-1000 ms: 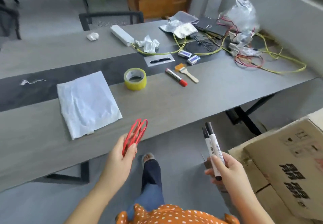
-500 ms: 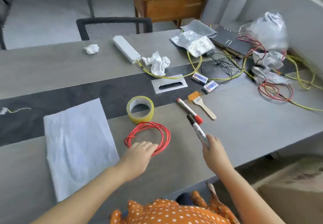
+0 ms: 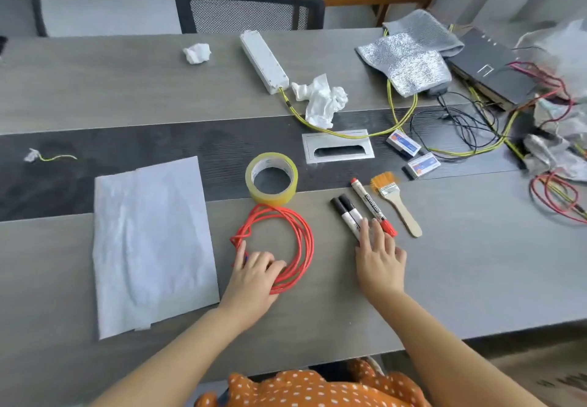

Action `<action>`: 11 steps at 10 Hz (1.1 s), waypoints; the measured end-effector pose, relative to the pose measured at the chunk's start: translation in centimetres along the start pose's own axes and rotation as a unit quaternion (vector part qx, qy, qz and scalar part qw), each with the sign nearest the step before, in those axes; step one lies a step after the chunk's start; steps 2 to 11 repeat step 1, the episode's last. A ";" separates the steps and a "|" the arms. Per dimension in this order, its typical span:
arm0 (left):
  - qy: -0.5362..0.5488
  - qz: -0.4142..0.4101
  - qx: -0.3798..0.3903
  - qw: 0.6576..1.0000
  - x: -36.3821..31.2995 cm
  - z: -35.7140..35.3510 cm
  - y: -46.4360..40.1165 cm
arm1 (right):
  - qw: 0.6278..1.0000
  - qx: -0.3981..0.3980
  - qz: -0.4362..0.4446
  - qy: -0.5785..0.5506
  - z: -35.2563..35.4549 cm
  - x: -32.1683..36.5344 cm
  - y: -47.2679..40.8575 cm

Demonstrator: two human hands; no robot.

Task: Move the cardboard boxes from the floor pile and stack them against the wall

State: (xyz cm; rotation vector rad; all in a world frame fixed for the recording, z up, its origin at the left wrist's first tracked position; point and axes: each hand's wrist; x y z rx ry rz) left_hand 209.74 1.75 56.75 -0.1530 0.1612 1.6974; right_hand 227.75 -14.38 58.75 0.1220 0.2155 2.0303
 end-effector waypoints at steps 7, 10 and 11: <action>-0.007 -0.004 -0.025 1.000 0.0 0.1 -0.1 | 0.998 -0.029 0.019 -0.047 -0.2 -1.1 -0.1; -0.007 -0.004 -0.025 1.000 0.0 0.1 -0.1 | 0.998 -0.029 0.019 -0.047 -0.2 -1.1 -0.1; -0.007 -0.004 -0.025 1.000 0.0 0.1 -0.1 | 0.998 -0.029 0.019 -0.047 -0.2 -1.1 -0.1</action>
Point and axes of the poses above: each hand's wrist, its own y-axis away from the middle knuckle, its own z-axis out of the back of the hand, x = y × z, and after that the axes turned 8 degrees about -z, right-handed
